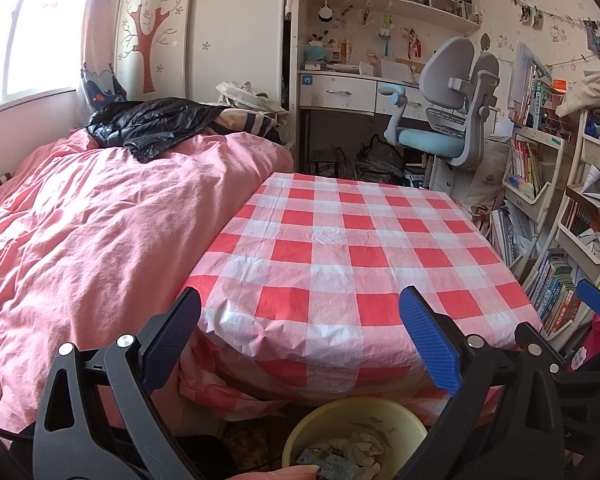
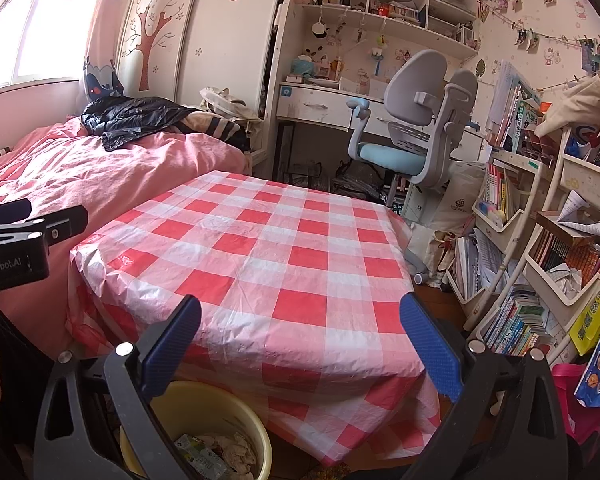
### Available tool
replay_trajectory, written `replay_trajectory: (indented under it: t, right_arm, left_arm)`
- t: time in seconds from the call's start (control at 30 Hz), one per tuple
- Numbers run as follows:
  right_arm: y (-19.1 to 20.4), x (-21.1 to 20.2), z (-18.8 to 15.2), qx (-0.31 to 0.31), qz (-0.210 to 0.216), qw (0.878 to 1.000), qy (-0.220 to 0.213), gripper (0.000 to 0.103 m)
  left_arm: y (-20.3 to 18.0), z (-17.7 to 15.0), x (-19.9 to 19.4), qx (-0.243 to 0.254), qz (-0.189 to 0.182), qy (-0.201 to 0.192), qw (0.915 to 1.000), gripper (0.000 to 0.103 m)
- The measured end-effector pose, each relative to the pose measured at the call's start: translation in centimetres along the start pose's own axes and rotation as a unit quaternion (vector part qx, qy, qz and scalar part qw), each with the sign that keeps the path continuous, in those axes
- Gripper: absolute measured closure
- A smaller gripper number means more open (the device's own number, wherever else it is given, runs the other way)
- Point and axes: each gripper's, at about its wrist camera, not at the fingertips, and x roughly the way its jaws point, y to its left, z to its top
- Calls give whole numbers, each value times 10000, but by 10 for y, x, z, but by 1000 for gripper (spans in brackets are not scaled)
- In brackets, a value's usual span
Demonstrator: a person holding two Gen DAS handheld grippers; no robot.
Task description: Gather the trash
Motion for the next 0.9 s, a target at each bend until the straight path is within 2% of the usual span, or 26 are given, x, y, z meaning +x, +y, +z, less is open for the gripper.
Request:
replay_trajectory:
  t: [0.9]
  right_arm:
    - [0, 0, 1, -16, -1, 10000, 2, 8]
  left_arm:
    - [-4, 2, -2, 50, -17, -8, 10000, 7]
